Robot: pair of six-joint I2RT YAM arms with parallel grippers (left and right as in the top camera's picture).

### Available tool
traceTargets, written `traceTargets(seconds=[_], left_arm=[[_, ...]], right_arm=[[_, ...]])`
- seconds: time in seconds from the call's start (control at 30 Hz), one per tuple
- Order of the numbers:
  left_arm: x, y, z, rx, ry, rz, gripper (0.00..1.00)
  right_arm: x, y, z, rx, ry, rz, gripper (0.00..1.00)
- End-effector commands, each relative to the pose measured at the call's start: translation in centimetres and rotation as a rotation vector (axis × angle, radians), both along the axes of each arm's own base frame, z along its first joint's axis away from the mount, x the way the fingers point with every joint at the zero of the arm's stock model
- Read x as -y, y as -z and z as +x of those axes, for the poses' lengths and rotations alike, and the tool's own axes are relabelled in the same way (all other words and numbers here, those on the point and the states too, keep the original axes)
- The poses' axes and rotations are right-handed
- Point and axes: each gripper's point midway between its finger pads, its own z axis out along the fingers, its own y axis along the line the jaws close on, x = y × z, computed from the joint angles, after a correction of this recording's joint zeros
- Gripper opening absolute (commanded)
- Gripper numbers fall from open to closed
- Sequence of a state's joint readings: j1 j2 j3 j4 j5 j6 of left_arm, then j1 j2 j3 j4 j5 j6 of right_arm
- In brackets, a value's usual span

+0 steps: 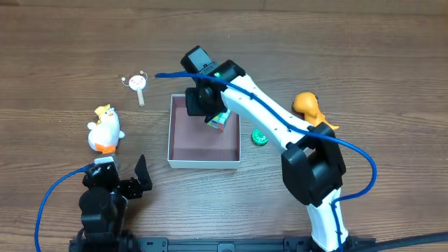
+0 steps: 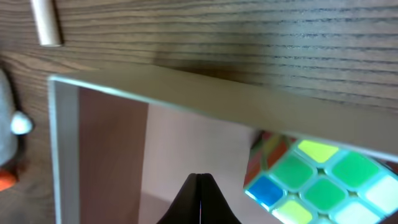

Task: Pack container
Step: 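Lower the cube into the box and open the right gripper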

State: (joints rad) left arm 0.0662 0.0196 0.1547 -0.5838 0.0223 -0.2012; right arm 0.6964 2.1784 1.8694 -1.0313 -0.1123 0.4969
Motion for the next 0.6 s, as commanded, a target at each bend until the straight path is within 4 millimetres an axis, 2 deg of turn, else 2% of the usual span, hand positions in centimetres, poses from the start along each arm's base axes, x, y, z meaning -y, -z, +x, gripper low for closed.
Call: traceTargets(seconds=[0.0,0.17,0.57], left_arm=[[-0.2,0.2,0.0,-0.004,-0.001,0.021,1.00],[-0.2,0.2,0.0,-0.005,-0.001,0.021,1.00],[-0.2,0.2,0.0,-0.005,-0.001,0.021,1.00]], right_arm=[[0.6,1.0,0.5,0.025,0.018,-0.053,0.04],[1.5,3.1,0.3,-0.010,0.055,-0.114,0.04],[3.2,3.3,0.4,0.008,0.089,-0.197,0.04]])
